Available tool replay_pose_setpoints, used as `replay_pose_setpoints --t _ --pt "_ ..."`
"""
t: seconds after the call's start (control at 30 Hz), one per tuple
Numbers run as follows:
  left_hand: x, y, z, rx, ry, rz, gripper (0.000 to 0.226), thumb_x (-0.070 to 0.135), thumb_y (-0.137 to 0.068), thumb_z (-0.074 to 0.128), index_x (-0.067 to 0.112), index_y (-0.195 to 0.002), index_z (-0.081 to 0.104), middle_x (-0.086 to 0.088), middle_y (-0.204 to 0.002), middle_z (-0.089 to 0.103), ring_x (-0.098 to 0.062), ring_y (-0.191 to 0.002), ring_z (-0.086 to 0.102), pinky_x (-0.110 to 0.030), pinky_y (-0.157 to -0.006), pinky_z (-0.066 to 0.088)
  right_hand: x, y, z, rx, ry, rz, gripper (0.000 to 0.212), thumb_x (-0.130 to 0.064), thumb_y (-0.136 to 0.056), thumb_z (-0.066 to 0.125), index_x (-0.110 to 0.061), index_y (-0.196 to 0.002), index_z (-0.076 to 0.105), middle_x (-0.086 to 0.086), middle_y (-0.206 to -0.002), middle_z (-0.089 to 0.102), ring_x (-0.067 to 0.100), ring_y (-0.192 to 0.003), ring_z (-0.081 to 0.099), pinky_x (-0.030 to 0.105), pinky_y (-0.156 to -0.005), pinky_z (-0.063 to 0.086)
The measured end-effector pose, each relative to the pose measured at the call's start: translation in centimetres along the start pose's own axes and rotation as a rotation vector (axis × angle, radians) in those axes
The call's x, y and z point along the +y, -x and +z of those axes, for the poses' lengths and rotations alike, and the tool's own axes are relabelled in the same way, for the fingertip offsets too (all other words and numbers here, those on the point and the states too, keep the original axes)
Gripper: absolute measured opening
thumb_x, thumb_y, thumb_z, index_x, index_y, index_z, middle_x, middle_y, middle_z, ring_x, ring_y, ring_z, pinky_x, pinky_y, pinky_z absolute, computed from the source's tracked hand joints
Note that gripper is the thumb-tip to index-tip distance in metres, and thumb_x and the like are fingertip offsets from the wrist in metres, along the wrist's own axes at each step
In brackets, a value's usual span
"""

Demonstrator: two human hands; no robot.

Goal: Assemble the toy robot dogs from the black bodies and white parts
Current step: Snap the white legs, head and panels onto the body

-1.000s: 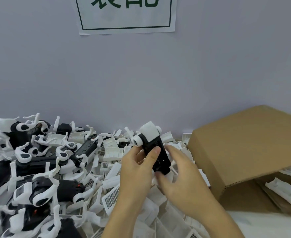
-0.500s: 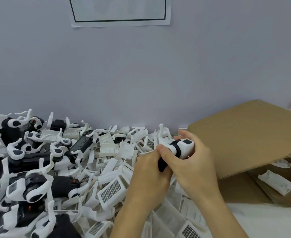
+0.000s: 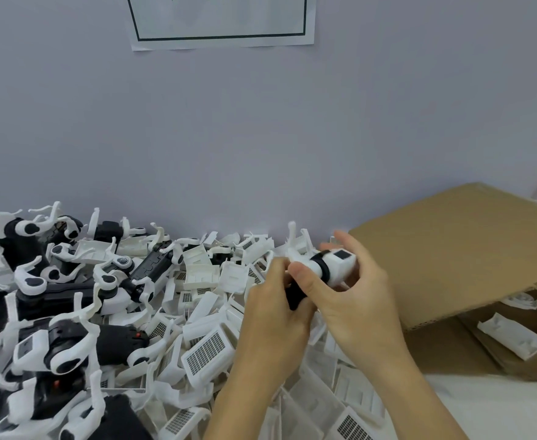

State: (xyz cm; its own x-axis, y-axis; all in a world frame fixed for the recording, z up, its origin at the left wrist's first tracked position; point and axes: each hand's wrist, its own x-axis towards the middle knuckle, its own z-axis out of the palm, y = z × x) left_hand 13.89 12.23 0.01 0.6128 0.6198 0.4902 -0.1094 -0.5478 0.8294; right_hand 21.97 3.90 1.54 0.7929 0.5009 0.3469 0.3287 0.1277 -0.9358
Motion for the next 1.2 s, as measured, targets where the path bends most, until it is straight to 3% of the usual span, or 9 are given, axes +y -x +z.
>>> replay_pose_setpoints --t 0.13,0.3,0.5,0.7,0.8,0.93,1.07,1.13,1.2 --pt "0.2 -0.6 -0.3 0.174 0.304 -0.114 0.013 0.013 -0.095 0.069 0.023 -0.102 0.068 0.005 -0.091 0.078 -0.011 -0.084 0.075 -0.023 -0.068 0.057 -0.4 0.3 0.4 -0.069 -0.098 0.038 0.093 -0.068 -0.059 0.069 -0.042 -0.144 0.041 -0.027 -0.132 0.054 -0.009 -0.123 0.054 0.017 -0.096 0.046" --pt "0.4 -1.1 -1.4 0.351 0.633 -0.414 0.023 0.029 -0.105 0.053 0.024 -0.103 0.075 0.002 -0.100 0.079 -0.014 -0.100 0.074 -0.034 -0.084 0.058 0.1 0.2 0.2 -0.024 -0.014 0.038 0.024 -0.039 -0.098 0.057 -0.040 -0.122 0.057 -0.033 -0.112 0.060 -0.023 -0.104 0.055 -0.001 -0.074 0.043" --pt "1.2 -1.4 -2.3 0.347 1.138 -0.563 0.034 0.040 -0.102 0.051 0.010 -0.103 0.067 -0.005 -0.084 0.068 -0.019 -0.070 0.064 -0.033 -0.069 0.048 0.7 0.0 0.1 -0.108 0.094 0.185 0.024 -0.024 -0.104 0.048 -0.042 -0.104 0.064 -0.015 -0.103 0.072 -0.001 -0.091 0.069 0.018 -0.080 0.053" --pt "1.8 -1.5 -1.9 0.369 1.141 -0.644 0.016 0.020 -0.085 0.072 0.011 -0.086 0.059 -0.004 -0.068 0.058 -0.016 -0.057 0.059 -0.031 -0.057 0.053 0.5 0.6 0.5 -0.543 0.094 0.349 0.033 -0.012 -0.088 0.049 -0.026 -0.112 0.066 0.001 -0.087 0.079 0.015 -0.080 0.076 0.026 -0.070 0.057" --pt "1.8 -1.5 -2.0 0.310 1.162 -0.639 0.040 0.036 -0.084 0.071 0.004 -0.108 0.065 -0.016 -0.092 0.059 -0.029 -0.085 0.059 -0.038 -0.074 0.050 0.4 0.8 0.7 -0.560 -0.014 0.337 0.037 -0.018 -0.083 0.054 -0.035 -0.115 0.059 0.002 -0.089 0.079 0.015 -0.079 0.075 0.019 -0.066 0.054" --pt "1.4 -1.3 -2.4 0.201 1.044 -0.617 0.044 0.048 -0.096 0.057 0.010 -0.115 0.068 -0.008 -0.091 0.073 -0.024 -0.069 0.069 -0.033 -0.050 0.051 0.2 0.9 0.7 -0.565 -0.113 0.286 0.030 -0.024 -0.086 0.058 -0.040 -0.111 0.063 0.002 -0.097 0.078 0.016 -0.082 0.074 0.022 -0.071 0.054" --pt "1.3 -1.2 -2.5 0.180 0.990 -0.562 0.048 0.038 -0.095 0.056 0.006 -0.132 0.060 -0.017 -0.120 0.072 -0.038 -0.100 0.072 -0.064 -0.092 0.054 0.2 1.3 1.2 -0.465 -0.080 0.140 0.028 -0.049 -0.072 0.066 -0.056 -0.099 0.063 -0.011 -0.100 0.075 0.009 -0.090 0.072 0.024 -0.074 0.052" --pt "1.2 -1.2 -2.5 0.207 1.012 -0.556 0.053 0.036 -0.093 0.056 0.002 -0.133 0.061 -0.023 -0.126 0.069 -0.044 -0.115 0.066 -0.061 -0.106 0.046 0.4 1.3 1.4 -0.423 -0.087 0.101 0.024 -0.045 -0.076 0.064 -0.054 -0.099 0.064 -0.013 -0.098 0.073 0.006 -0.090 0.070 0.026 -0.077 0.051" --pt "1.0 -1.2 -2.6 0.195 1.018 -0.564 0.047 0.038 -0.092 0.054 0.003 -0.118 0.072 -0.021 -0.116 0.072 -0.033 -0.100 0.071 -0.045 -0.093 0.050 0.3 1.4 1.5 -0.424 -0.140 0.110 0.022 -0.038 -0.079 0.061 -0.049 -0.096 0.067 -0.012 -0.091 0.072 0.008 -0.084 0.068 0.025 -0.072 0.051"
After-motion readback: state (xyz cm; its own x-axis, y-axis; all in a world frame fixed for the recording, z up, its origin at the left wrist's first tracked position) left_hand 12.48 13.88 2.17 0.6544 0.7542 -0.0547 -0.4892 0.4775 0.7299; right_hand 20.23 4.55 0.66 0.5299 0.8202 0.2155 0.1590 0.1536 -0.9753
